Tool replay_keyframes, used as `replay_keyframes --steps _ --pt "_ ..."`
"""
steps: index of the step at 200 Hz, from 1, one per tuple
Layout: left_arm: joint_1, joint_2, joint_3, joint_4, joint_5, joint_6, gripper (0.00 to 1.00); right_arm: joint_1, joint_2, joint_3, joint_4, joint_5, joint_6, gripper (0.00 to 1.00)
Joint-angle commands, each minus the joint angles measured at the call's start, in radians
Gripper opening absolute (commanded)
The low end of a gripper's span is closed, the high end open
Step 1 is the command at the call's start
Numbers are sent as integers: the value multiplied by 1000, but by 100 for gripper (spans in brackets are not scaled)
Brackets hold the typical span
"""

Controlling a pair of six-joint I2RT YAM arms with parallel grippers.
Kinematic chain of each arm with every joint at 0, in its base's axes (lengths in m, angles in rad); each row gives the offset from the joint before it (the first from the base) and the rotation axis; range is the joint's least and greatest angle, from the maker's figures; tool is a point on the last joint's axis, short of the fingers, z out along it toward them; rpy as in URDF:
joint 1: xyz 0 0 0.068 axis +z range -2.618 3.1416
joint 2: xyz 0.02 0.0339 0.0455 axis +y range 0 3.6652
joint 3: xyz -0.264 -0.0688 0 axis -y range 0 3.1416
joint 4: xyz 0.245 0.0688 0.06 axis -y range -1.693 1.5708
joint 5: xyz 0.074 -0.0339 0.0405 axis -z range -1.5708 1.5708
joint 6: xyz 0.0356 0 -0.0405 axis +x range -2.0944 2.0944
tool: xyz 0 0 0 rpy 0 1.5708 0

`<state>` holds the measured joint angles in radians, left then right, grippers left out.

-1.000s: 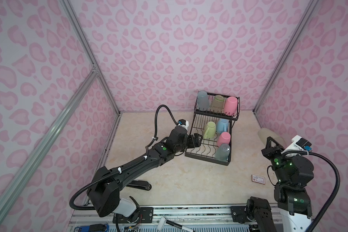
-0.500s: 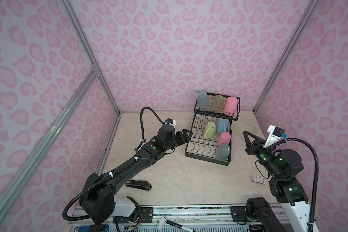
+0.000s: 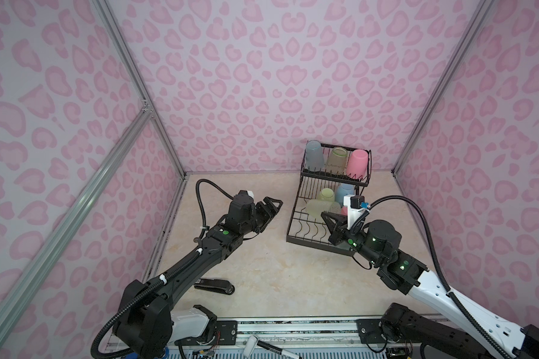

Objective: Load cups into a dish rack
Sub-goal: Place the cup upside down at the dish rack.

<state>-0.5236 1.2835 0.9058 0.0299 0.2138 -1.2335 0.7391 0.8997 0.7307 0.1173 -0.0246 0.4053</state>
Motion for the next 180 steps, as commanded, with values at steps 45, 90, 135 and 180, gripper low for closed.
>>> replay_keyframes --steps 45,90,135,180 --pt "4 24 -63 262 142 -366 90 38 94 -40 272 59 -19 0" --pt "2 78 -90 440 191 -541 90 50 170 -56 395 31 17 0" --pt "-2 130 -90 568 218 -649 90 69 272 -28 481 -5 41 0" --pt "-4 154 -84 617 226 -690 90 93 363 22 522 -27 47 0"
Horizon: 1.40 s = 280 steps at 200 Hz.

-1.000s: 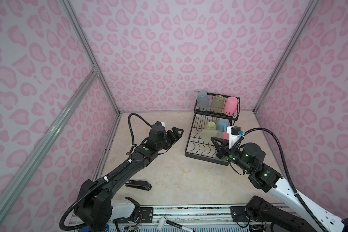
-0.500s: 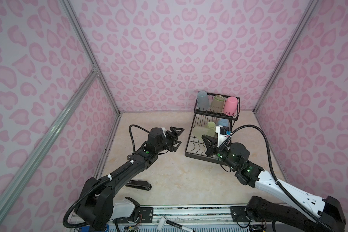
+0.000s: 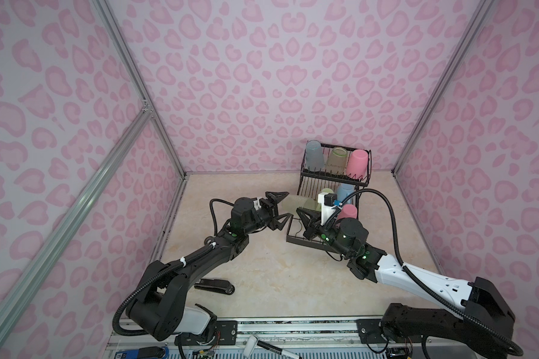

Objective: Load cups into a dish rack
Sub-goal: Place the cup upside down at the dish rack.

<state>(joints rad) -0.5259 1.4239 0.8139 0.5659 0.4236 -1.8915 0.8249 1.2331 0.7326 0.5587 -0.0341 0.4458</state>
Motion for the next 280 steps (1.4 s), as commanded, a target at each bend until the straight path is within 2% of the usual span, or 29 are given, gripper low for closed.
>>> replay_keyframes --steps 1,65,119,141,151,196,227,243,280 --pt "-2 15 8 82 15 -31 90 8 31 20 82 -18 6 0" --pt "-4 49 10 121 8 -32 87 19 78 51 94 -47 19 0" --pt "-2 48 7 111 -27 13 69 20 77 48 78 -44 21 0" --pt "-2 41 11 90 -44 49 67 19 77 45 72 -37 22 0" --pt "-2 38 10 79 -53 68 66 19 78 48 65 -33 22 3" --pt "1 25 3 32 -115 167 62 6 67 44 21 -16 30 28" --pt "0 26 19 -15 -157 275 60 -22 18 14 -42 4 53 40" --pt "-2 22 29 -65 -186 341 60 -39 -34 -10 -88 29 57 43" --pt "-28 4 68 -198 -325 566 60 -87 -178 -22 -363 145 62 43"
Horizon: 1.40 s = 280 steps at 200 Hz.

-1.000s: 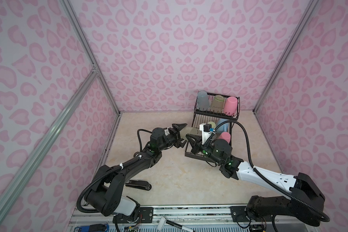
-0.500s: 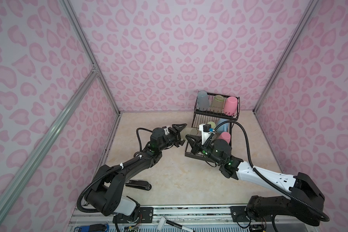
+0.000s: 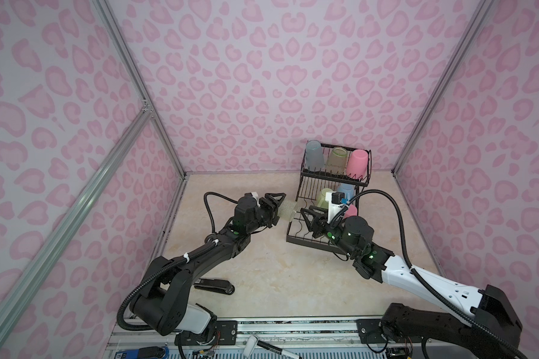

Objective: Load cups into a dish rack
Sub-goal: Place the cup upside down at the dish rack.

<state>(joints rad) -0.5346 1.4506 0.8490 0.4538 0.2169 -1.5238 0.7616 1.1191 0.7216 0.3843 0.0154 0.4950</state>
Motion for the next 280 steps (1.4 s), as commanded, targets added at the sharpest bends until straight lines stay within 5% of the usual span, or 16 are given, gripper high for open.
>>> replay_keyframes --steps 1,59,118,168,280 --pt "-20 -24 34 -90 -124 205 60 -27 -69 -11 -197 98 14 43" --pt "-168 29 132 -172 -389 561 60 -228 -364 -61 -568 171 83 44" --pt "-329 190 229 -128 -648 881 60 -537 -522 -111 -715 -23 114 45" --pt "-402 351 291 -71 -779 996 60 -609 -542 -149 -700 -100 107 45" --pt "-473 572 366 31 -946 1036 61 -674 -524 -221 -607 -174 90 45"
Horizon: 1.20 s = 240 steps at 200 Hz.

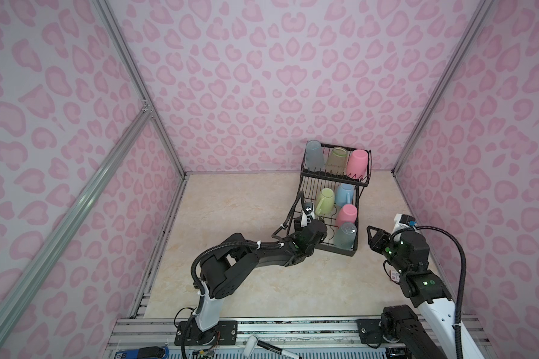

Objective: Load cups into a dish rack
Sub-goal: Place the cup upside down at the dish rack.

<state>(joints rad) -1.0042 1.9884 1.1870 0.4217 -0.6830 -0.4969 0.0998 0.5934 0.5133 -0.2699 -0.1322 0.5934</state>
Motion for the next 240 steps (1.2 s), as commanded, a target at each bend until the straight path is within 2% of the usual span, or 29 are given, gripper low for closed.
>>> replay_keyframes --steps 1,40,125,240 --pt "-3 36 29 62 -47 9 61 -12 2 -13 49 -27 -8 45" --pt "-11 89 47 75 -61 -11 61 -38 0 -34 73 -52 -8 45" --pt "-20 171 94 77 -95 35 62 -75 2 -55 99 -88 -13 46" --pt "-24 187 111 78 -97 73 76 -99 8 -42 101 -112 -23 47"
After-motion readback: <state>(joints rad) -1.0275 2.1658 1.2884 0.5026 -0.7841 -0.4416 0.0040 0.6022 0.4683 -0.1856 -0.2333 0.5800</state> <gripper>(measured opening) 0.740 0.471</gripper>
